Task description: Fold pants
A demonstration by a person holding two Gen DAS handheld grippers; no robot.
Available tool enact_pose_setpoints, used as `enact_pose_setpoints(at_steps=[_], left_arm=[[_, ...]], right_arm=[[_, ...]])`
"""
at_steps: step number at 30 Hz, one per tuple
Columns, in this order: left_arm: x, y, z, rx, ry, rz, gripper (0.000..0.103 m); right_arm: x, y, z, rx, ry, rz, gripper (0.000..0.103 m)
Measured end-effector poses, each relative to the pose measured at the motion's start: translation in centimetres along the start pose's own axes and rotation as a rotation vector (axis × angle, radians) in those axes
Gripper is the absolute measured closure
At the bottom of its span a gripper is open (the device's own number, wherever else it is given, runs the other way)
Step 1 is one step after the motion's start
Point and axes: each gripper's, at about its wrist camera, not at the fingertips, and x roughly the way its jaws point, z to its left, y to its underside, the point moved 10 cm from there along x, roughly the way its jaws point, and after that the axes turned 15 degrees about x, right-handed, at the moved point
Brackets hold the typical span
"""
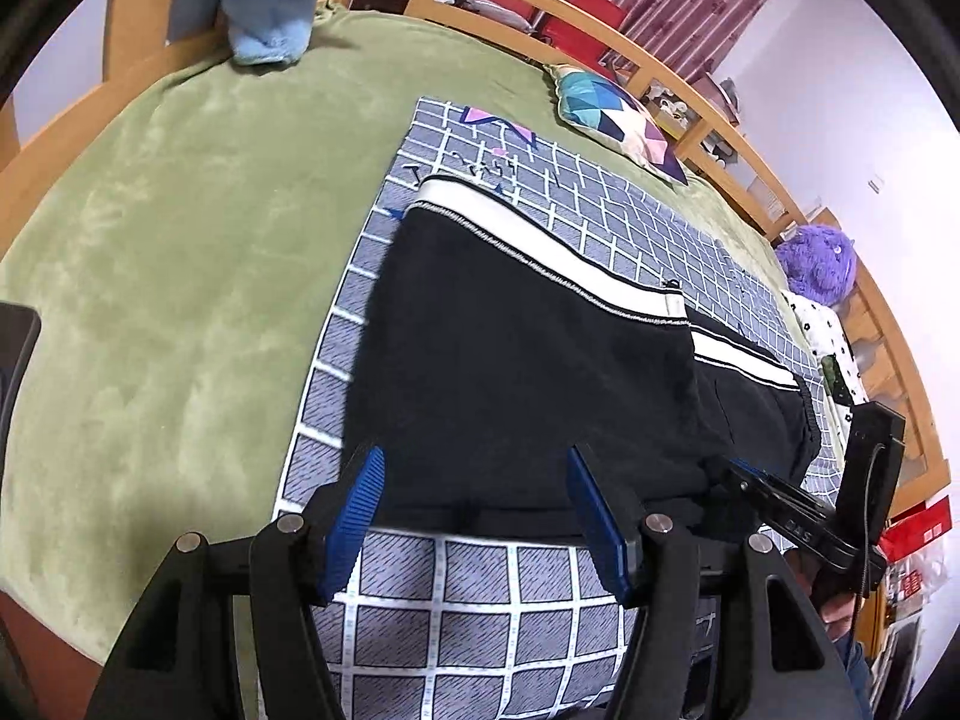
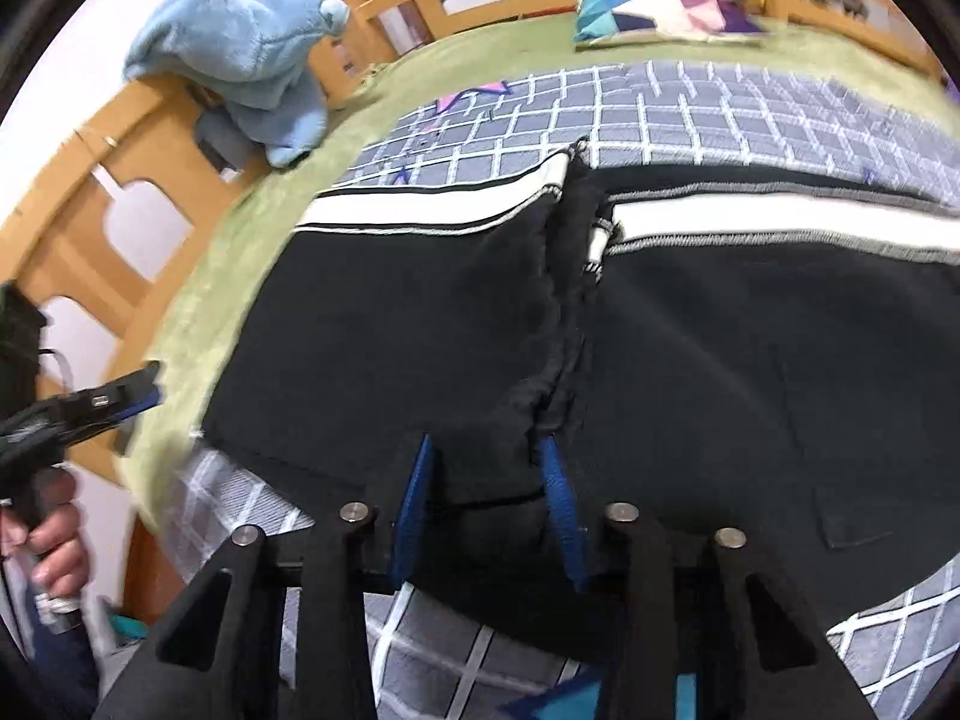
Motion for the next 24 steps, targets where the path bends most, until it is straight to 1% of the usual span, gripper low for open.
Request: enact_pose_setpoints(at_steps=[2,3,5,7,9,11,12,13,14,15,16,18,19,20,21,23,24], left_arm=[[0.3,0.4,0.2,-0.006,0.003,0.016,0.043],[0.3,0.6,0.2,-0.006,0.009,0.016,0.043],[0.1,0.7,0.2,0.001,0.020,0.009,0.043],[0.3,0.7,0.3,0.007,0.019,0.009,0.043],[1.0,0.4,0.3,0.005,0.027,0.020,0.043],[1.6,0.0,0.3,-0.003,0.033,0.032,0.043],[1.8,-0.3,0.2,0.000,0.039,0.030,0.043],[1.7,-0.6,0.2,0.008,0.040,0.024,0.043],[1.7,-1.0,0.2,0.022,0.036,0.016,0.043],[1.6,-1.3,0.2,0.037,0.028,0.008,0.043],[1.7,-1.8,0.3,0.051,0.016,0.002,0.042],[2.4,-2.7,0.6,0.061,0.000,-0.002,0.041],[2.8,-3.1,0.6,0.058,-0.001,-0.002,0.041],[3.3,-3.4,0.6,0.055,0.002,-0.002,0.041],[3.8,-3.7,0.5,0.055,0.006,-0.001,0.041],[4.7,-3.9,0.2,0.058,0.009,0.006,0.041],[5.2,-3.9,0.2,0.060,0.011,0.013,0.041]], right_arm=[[-0.2,0.0,0.4,-0.028,-0.011,0.002,0.085],[-1.3,-0.1,0.4,-0.032,-0.034,-0.021,0.086],[-3.4,-0.1,1.2,-0.038,-0.095,-0.047,0.087],[-4.6,0.3,1.7,-0.047,-0.115,-0.052,0.086],[-3.1,1.7,1.3,-0.088,-0.040,0.008,0.084],[-0.2,3.3,0.6,-0.122,0.050,0.102,0.081],[0.8,3.8,0.4,-0.131,0.070,0.141,0.081],[1.0,4.0,0.5,-0.152,0.079,0.161,0.081],[0.7,3.8,0.6,-0.170,0.075,0.158,0.080],[-0.2,3.2,1.1,-0.190,0.057,0.145,0.076],[-1.4,1.9,1.5,-0.192,0.020,0.109,0.074],[-2.7,-0.6,1.8,-0.176,-0.019,0.032,0.058],[-2.9,-2.8,2.0,-0.160,-0.033,-0.015,0.058],[-2.8,-3.7,2.0,-0.151,-0.037,-0.031,0.058],[-1.8,-5.5,2.0,-0.139,-0.035,-0.042,0.058],[0.6,-7.7,2.1,-0.119,-0.021,-0.041,0.058],[1.9,-8.3,2.2,-0.116,-0.011,-0.033,0.065]])
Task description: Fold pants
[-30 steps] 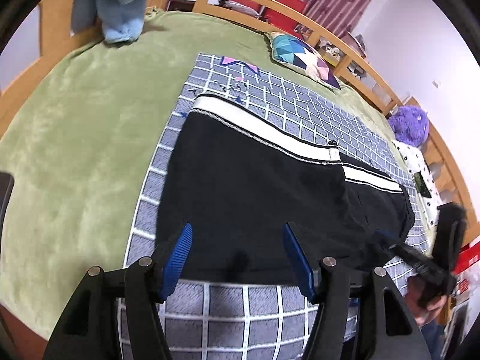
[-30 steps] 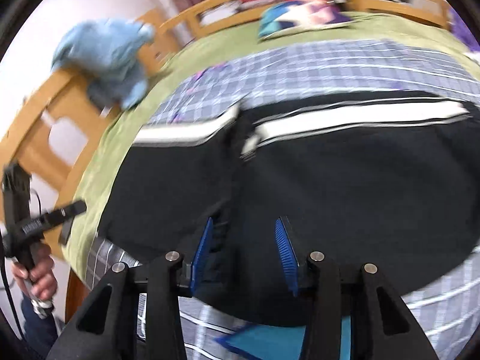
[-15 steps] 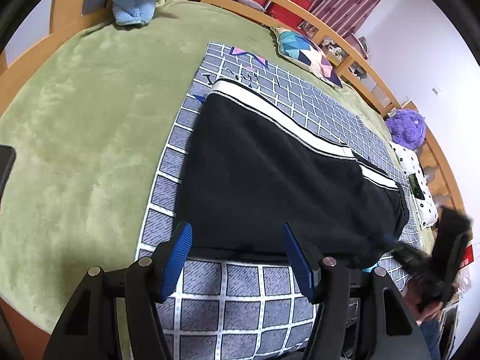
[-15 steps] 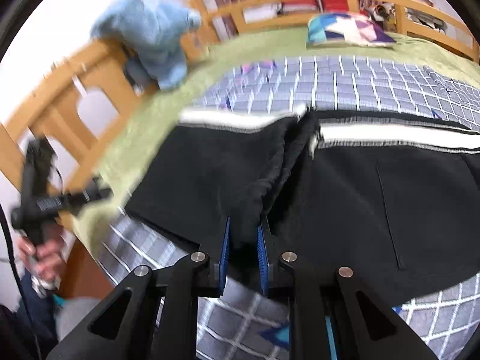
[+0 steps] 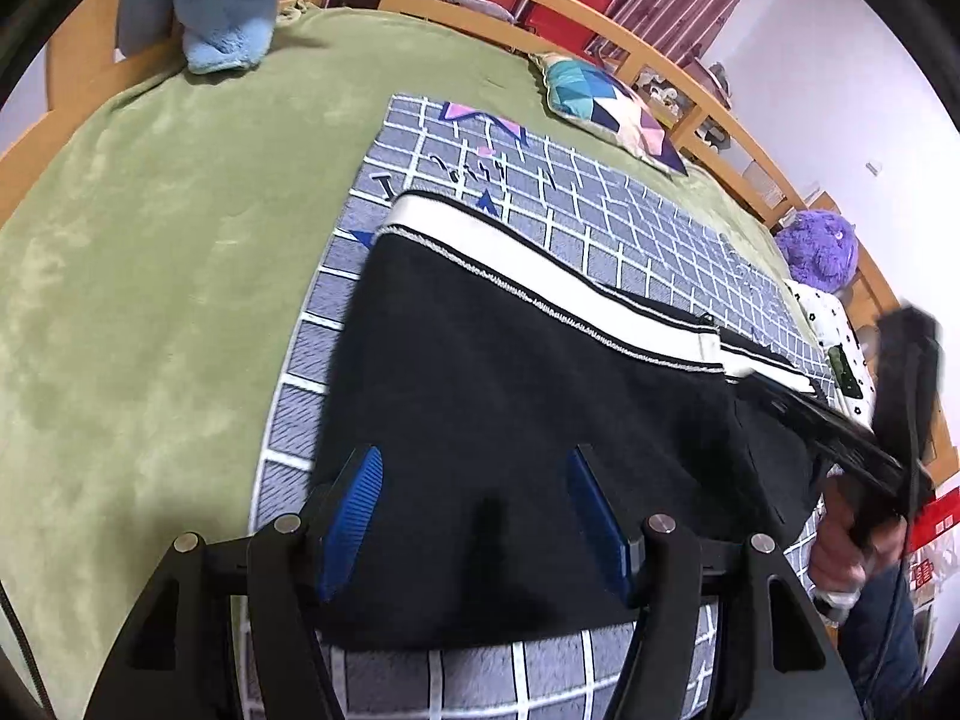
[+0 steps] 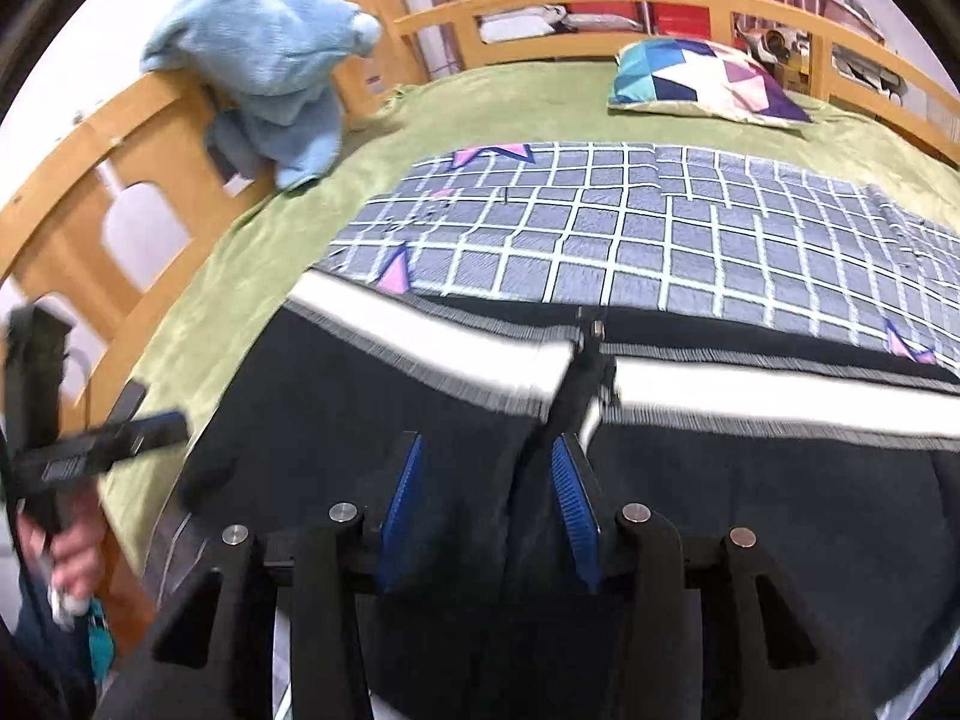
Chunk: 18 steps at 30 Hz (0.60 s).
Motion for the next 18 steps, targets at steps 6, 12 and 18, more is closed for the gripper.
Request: enact_pose_setpoints(at_steps=[6,12,18], left_arm=[[1.5,0.7,-0.3,0.024,0.010,0.024,0.041],[1.2,0.3,-1.4,0.045,0.021,0.007,0.041],[3.3,3.4,-1.8,0.151,-0.120,0.038,0.041]], right_arm=[[3.5,-2.2,-3.7,-0.018,0.098,-0.039,0.098],[3.6,-0.6,-4.8,0.011,0.096,0.021,0.094],[-1.0,4.7,-2.5,0.006,0.023,0.024,0.079]])
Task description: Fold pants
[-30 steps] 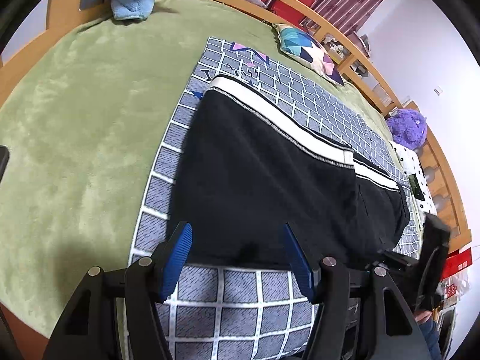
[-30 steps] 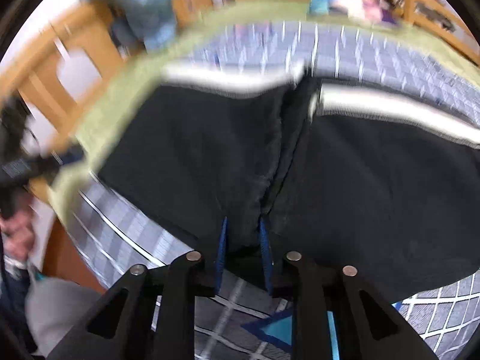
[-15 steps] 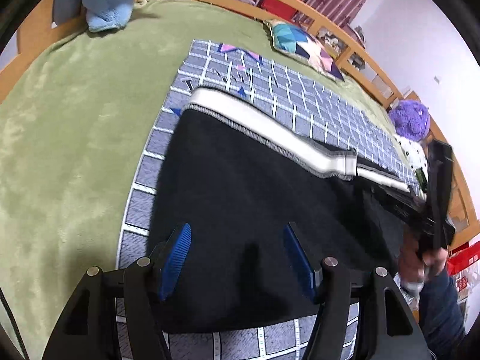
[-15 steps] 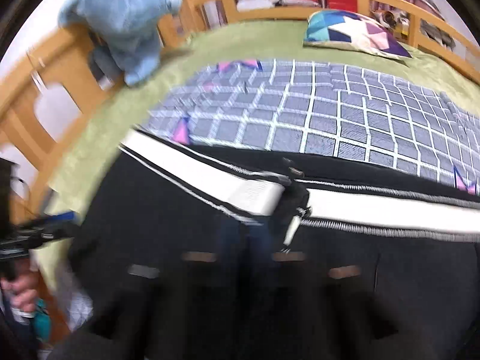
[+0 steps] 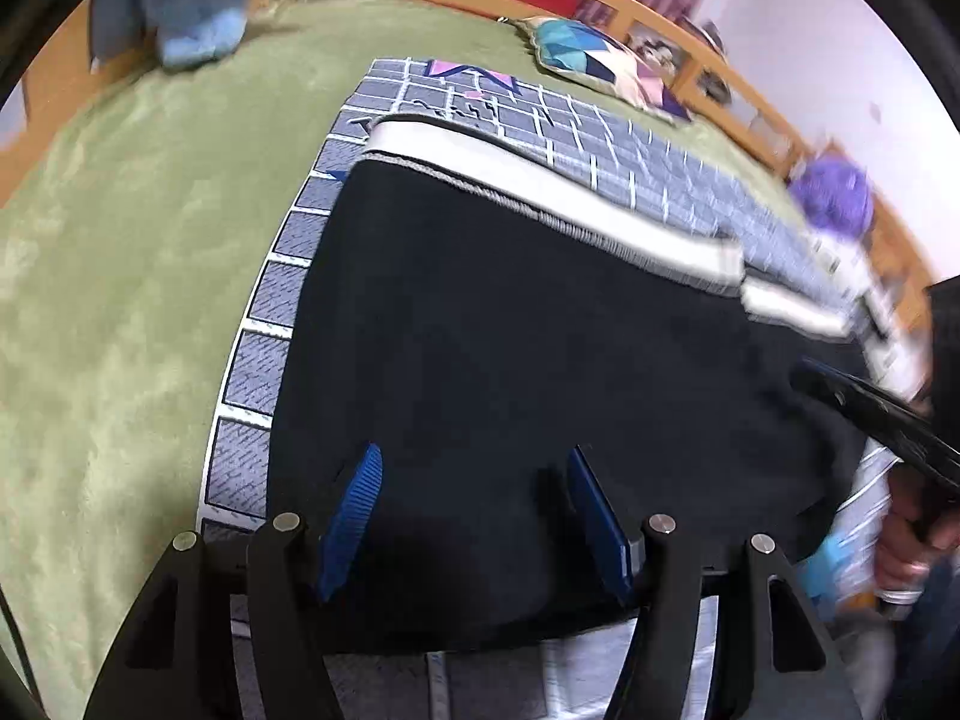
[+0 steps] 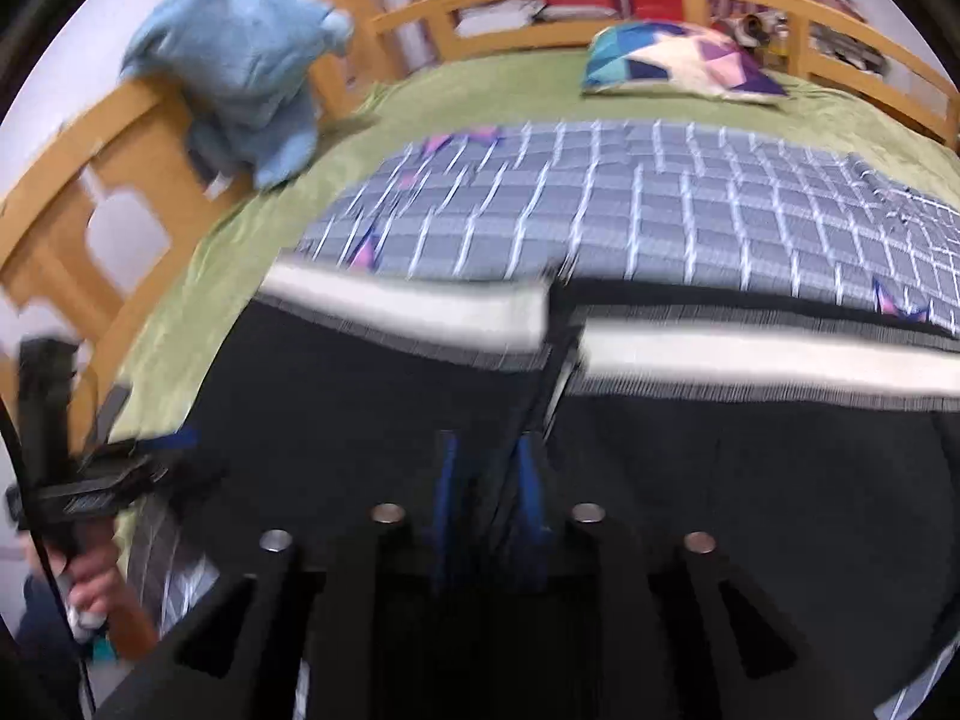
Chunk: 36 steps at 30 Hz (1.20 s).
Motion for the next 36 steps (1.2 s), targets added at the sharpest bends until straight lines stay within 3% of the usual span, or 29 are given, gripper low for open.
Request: enact_pose_setpoints(at_steps=[2,4,6,8,10,11,14,19,25,28,30,32,34,36], left_arm=[[-0.4,-0.2,-0.6,0.076,-0.071,0.017,0.041],[-1.8,-0.7,-0.9,0.067,-0.078,0.011,0.041],[-4.0,-0.8,-0.5,0.008,-0.037,-0.030,0.041],[-5.8,-0.2,0.9,-0.041,-0.053,-0.058,0.041],[-6.5,0.8,2.3,-0.095,-0.061,-0.072,0.041],[-6.5,1.3,3.0,-0.124,-0.056,-0.065,0.041],[-5.7,2.8,4.3,-0.198,-0.021,-0.026,0.042],[-3.0,4.1,4.0,-0.250,0.054,0.000,0.042],[-1.4,3.8,4.3,-0.314,0.102,-0.059,0.040],[-1.1,3.4,3.9,-0.276,0.056,-0.053,0.040],[-1.4,3.2,3.6,-0.250,0.016,-0.041,0.050],[-2.3,2.9,3.8,-0.251,-0.003,-0.048,0.072],[-3.7,2.2,3.5,-0.247,-0.002,-0.078,0.080],[-4.9,1.2,3.0,-0.212,-0.043,-0.082,0.081]], right_arm=[[2.0,3.6,0.0,-0.075,0.091,0.074,0.080],[2.5,4.7,-0.1,-0.108,0.122,0.054,0.080],[1.5,4.0,0.1,-0.079,0.114,0.076,0.079],[-0.5,3.2,0.1,0.011,0.054,0.054,0.077],[-2.5,3.2,-0.3,0.048,0.037,0.011,0.065],[-3.5,3.4,-0.6,0.054,0.053,-0.008,0.059],[-5.6,3.4,-2.5,0.059,0.143,-0.085,0.059],[-6.8,4.0,-6.6,0.152,0.218,-0.105,0.059],[-9.3,4.9,-9.9,0.210,0.244,-0.070,0.063],[-9.8,5.3,-11.1,0.246,0.250,-0.058,0.062],[-10.0,5.3,-12.2,0.268,0.266,-0.052,0.062],[-10.2,5.1,-12.8,0.282,0.275,-0.054,0.062],[-10.6,5.0,-13.2,0.296,0.277,-0.067,0.062],[-11.0,5.0,-13.6,0.303,0.289,-0.080,0.062]])
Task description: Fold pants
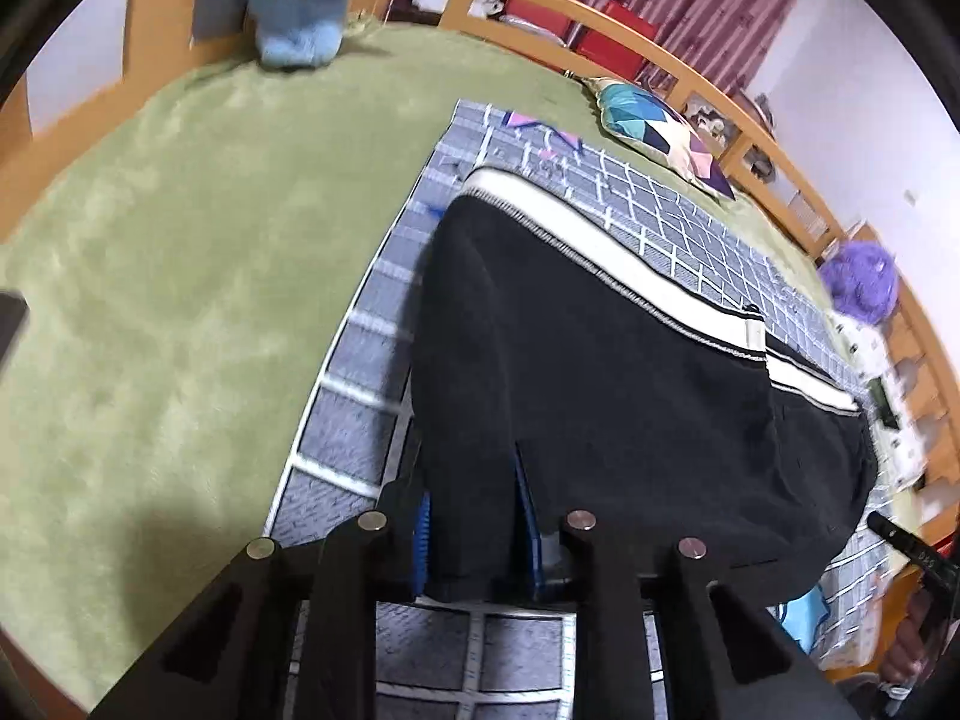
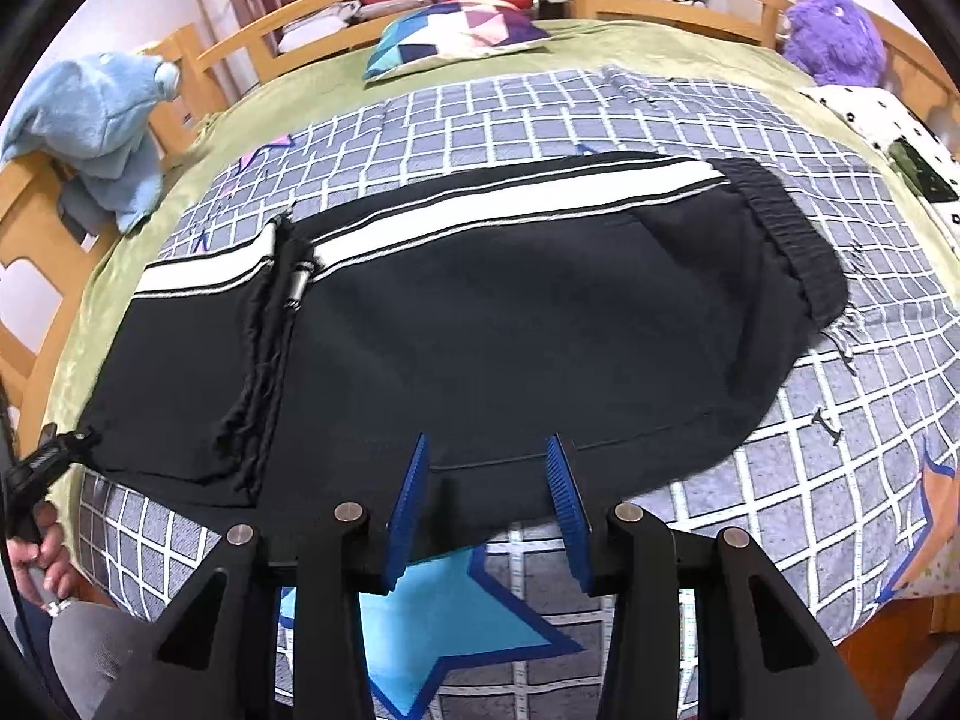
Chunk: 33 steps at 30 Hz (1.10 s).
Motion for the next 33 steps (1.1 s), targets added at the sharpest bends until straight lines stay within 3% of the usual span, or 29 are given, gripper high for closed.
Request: enact_pose_setpoints(at_steps=[4,8,13,16,22,26,30,32,33], left_arm=[[-2.5,-2.9,-2.3,0.061,-0.061,-0.036,0.083],[-4.9,-6.1,-6.2,0.127,-0.061,-0.090,0.084],[-7.2,-9.0,-15.6,0.323,-0.041,-0.153,0.085],[-6.9,-9.1,-23.0,0.451,0.013,-0.159,0.085],[-2.0,-5.4,-33.0,0.569,0.138,-0.068,0.085],[0.1,-3.3,-34.7,0.558,0.201,-0.020,0.085],[-2.4,-4.1,-34.5,0.522,0.277,-0.084,0.084],[-3.7,-5.0,-33.8,0.495,0.272,-0.123,0.057],[-4.2,-5.3,-33.1,0.476,0.265,-0.140,0.053]], right_arm=[[-0.8,-0.1,-1.2,-0.006,0.027,-0.040,0.062],[-1.6,0.1,-2.1,-0.011,0.036,-0.062,0.062],[-2.3,-0.2,-4.2,0.012,0.089,-0.092,0.062],[-3.1,-0.6,-5.8,0.067,0.074,-0.099,0.062],[-3.9,-0.9,-8.6,0.175,0.044,-0.090,0.062],[-3.9,-0.7,-10.7,0.230,0.048,-0.079,0.062],[-3.8,-0.6,-11.8,0.240,0.076,-0.082,0.062],[-3.5,-0.6,-11.9,0.240,0.080,-0.074,0.062],[-3.3,-0.6,-11.7,0.239,0.081,-0.069,0.062]])
